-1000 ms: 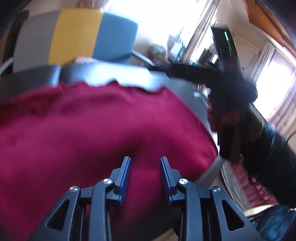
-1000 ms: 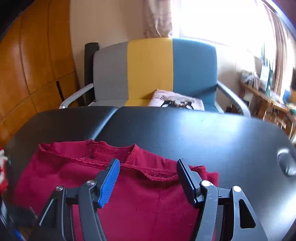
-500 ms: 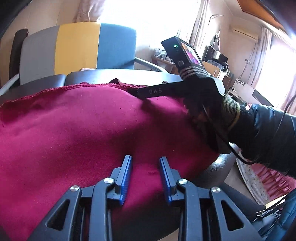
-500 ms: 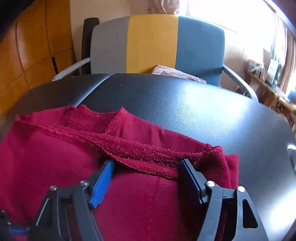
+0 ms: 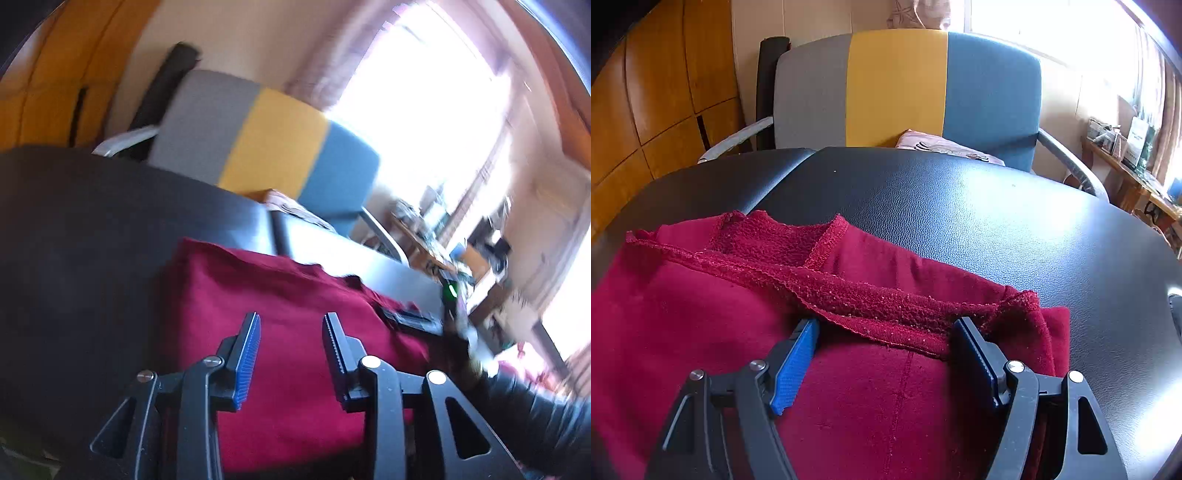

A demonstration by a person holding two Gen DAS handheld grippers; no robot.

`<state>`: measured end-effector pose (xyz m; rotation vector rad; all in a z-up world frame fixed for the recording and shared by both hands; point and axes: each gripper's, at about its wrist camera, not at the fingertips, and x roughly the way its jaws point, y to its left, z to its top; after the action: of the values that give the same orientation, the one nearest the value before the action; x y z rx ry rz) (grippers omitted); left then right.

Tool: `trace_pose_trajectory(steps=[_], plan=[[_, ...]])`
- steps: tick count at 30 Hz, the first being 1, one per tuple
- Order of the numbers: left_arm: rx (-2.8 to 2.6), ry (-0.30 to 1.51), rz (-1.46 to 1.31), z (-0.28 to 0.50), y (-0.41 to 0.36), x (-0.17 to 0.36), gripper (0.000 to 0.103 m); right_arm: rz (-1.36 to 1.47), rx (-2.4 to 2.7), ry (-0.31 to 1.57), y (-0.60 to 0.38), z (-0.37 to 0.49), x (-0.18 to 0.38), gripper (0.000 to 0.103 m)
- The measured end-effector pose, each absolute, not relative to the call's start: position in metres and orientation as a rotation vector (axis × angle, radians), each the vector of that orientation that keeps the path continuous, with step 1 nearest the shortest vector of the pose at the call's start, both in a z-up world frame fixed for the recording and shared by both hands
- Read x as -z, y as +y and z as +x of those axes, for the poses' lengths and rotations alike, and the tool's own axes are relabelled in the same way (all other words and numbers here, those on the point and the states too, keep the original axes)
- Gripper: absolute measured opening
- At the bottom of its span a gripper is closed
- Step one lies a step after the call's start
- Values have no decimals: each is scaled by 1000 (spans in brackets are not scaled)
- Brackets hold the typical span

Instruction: Fold clothes

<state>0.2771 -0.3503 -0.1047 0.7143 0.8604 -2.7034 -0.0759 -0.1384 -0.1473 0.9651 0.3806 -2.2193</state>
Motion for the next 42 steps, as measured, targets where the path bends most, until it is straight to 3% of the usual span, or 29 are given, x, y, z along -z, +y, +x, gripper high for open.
trace_pose_trajectory(steps=[11,17,25,28,29,30,37,42], plan=[[2556,993,1088,231,-431,157,41,972,2212,369,-139,-78,148,77],[2553,1125,1103,228,-440,171,53,980,2202,352,-138,-79,149,78],[2542,1131,1212,201,-440,180,55,980,2194,341,-137,-81,148,79],[2551,1166,1235,195,-439,182,48,982,2188,332,-136,-81,149,80],[2552,1173,1243,193,-438,182,30,983,2186,329,-136,-81,149,80],[2540,1162,1265,190,-437,184,20,983,2183,326,-136,-81,149,81],[2491,1152,1241,194,-442,179,16,1011,2103,280,-134,-86,142,86],[2446,1120,1235,201,-456,168,16,937,1912,335,-122,-66,112,80]])
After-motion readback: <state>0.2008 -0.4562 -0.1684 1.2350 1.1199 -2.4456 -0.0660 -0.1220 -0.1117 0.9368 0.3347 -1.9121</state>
